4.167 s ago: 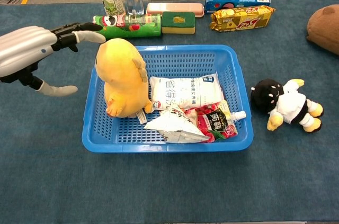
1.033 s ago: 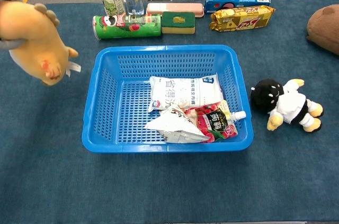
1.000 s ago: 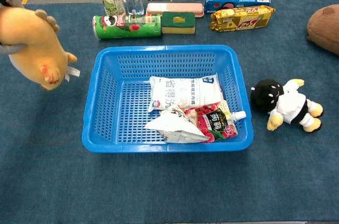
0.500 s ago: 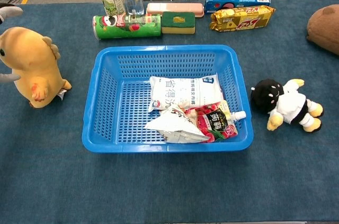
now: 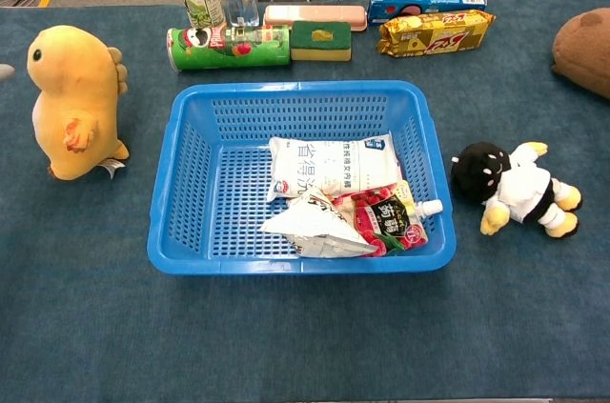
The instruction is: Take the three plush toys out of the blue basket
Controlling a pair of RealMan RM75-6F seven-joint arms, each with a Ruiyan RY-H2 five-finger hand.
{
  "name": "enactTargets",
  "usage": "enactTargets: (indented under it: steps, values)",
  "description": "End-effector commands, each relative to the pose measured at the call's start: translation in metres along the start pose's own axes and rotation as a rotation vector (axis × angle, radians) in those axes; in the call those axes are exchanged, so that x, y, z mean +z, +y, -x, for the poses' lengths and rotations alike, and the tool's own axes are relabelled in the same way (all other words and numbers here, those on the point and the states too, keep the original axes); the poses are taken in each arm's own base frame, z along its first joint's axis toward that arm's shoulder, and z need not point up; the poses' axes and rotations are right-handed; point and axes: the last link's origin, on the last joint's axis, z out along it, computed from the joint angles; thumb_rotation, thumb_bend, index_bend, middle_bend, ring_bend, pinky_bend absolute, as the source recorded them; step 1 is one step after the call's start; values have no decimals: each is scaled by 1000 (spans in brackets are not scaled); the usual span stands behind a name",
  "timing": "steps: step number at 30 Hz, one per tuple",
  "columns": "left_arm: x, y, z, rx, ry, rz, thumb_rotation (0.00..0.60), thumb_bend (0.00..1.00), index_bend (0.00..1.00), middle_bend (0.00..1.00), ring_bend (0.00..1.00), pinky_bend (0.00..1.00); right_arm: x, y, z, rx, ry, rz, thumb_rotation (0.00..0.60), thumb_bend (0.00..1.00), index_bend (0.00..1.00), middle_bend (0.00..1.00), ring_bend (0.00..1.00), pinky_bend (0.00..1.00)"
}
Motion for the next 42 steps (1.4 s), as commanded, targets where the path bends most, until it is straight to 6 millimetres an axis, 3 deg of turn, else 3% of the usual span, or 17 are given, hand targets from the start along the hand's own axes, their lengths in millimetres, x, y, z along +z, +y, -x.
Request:
enactTargets:
  steps: [1,5,11,14,36,42]
  values:
    - [-4,-4,-2,-36,113,6,600,9,545,270,228,336,1,1,1,-3,-11,2,600,0,66,100,134,495]
    - [-7,-12,-2,-3,83,-43,600,9,547,301,265,374,0,-1,2,-5,-9,-1,600,0,70,100,134,496]
    - [-29,-35,9,158,-267,-104,600,10,482,296,294,440,-2,2,9,-75,-53,22,600,0,75,119,134,495]
    - [-37,-43,11,214,-350,-127,600,11,463,294,294,446,-6,4,11,-103,-76,46,600,0,82,124,134,495]
    - [-47,-52,1,138,-240,-166,600,12,466,304,294,446,-36,-16,-30,-173,77,94,600,0,114,147,134,495]
    - [-50,-50,3,159,-258,-157,600,11,469,306,294,446,-33,-10,-30,-164,81,112,600,0,121,155,134,495]
